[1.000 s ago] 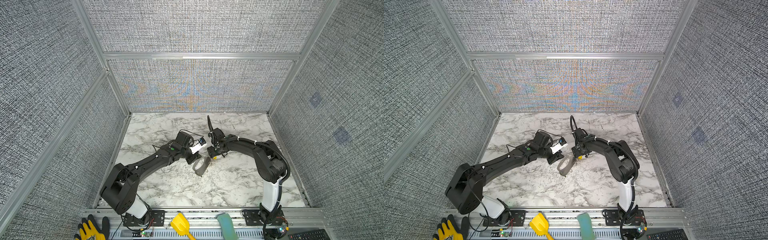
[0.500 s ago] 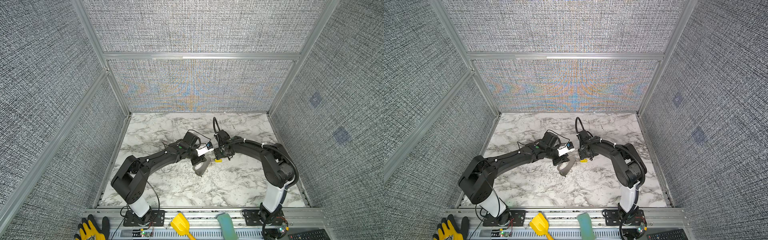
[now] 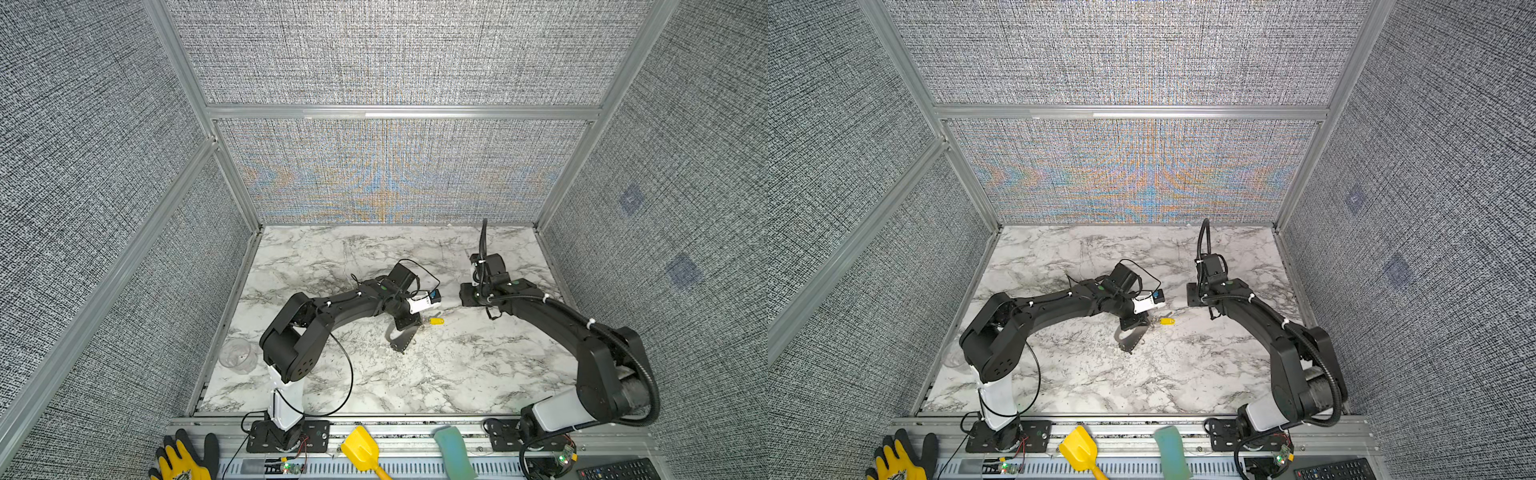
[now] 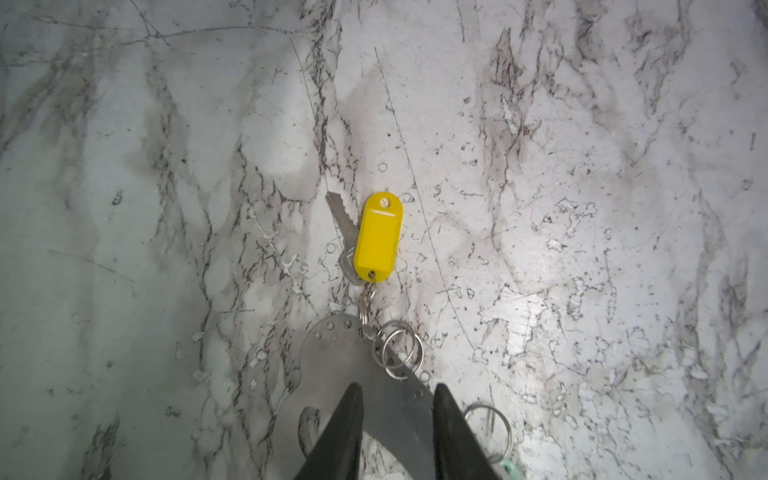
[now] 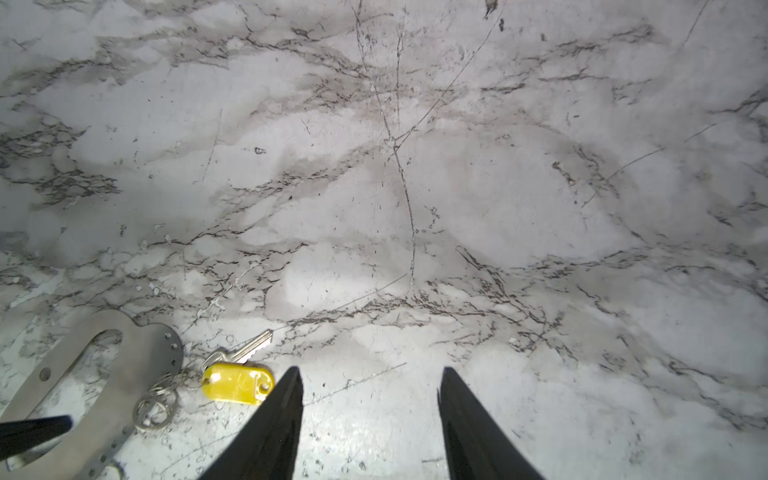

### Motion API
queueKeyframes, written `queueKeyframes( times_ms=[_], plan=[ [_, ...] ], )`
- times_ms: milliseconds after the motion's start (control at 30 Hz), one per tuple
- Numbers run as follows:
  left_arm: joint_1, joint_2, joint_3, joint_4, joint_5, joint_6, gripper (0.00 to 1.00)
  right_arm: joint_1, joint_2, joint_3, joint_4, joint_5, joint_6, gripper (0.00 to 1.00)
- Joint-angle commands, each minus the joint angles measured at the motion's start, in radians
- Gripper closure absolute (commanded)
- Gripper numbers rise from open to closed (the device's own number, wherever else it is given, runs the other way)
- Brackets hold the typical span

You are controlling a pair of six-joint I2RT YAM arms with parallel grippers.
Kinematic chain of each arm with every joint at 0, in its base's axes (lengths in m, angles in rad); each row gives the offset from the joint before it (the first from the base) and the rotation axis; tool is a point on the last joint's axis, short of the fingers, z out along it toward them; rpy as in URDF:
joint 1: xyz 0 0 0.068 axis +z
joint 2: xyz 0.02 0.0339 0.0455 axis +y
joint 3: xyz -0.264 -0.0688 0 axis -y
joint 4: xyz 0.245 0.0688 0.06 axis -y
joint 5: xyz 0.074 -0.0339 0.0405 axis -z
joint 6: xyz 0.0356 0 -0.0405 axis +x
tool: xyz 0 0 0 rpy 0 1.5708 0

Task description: Remove the keys from the keyring

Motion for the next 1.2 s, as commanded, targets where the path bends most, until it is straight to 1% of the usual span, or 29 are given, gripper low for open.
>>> queueKeyframes(
  times_ms=[0, 200, 567, 800, 933, 1100, 1167],
  plan=[
    [-0.012, 0.038, 0.043, -0.011, -0.045, -0.021, 0.68, -0.022, -0.038, -0.017, 0.039, 0.03, 0.004, 0.45],
    [-0.02, 0.122, 0.129, -0.049, -0.113, -0.053, 0.71, -0.032, -0.106, -0.087, 0.055, 0.053, -0.026, 0.45],
    [-0.037, 0.171, 0.185, -0.08, -0.124, -0.039, 0.77, -0.034, -0.132, -0.132, 0.067, 0.04, -0.043, 0.49],
    [-0.04, 0.177, 0.193, -0.097, -0.122, -0.03, 0.88, -0.033, -0.126, -0.141, 0.075, 0.027, -0.05, 0.53],
    [-0.04, 0.177, 0.194, -0.116, -0.114, -0.021, 0.92, -0.033, -0.124, -0.143, 0.076, 0.018, -0.052, 0.56],
    [-0.04, 0.178, 0.191, -0.121, -0.113, -0.014, 0.92, -0.034, -0.127, -0.15, 0.084, 0.013, -0.054, 0.59],
    [-0.04, 0.179, 0.194, -0.119, -0.112, -0.014, 0.98, -0.034, -0.129, -0.152, 0.086, 0.013, -0.051, 0.61]
  ],
)
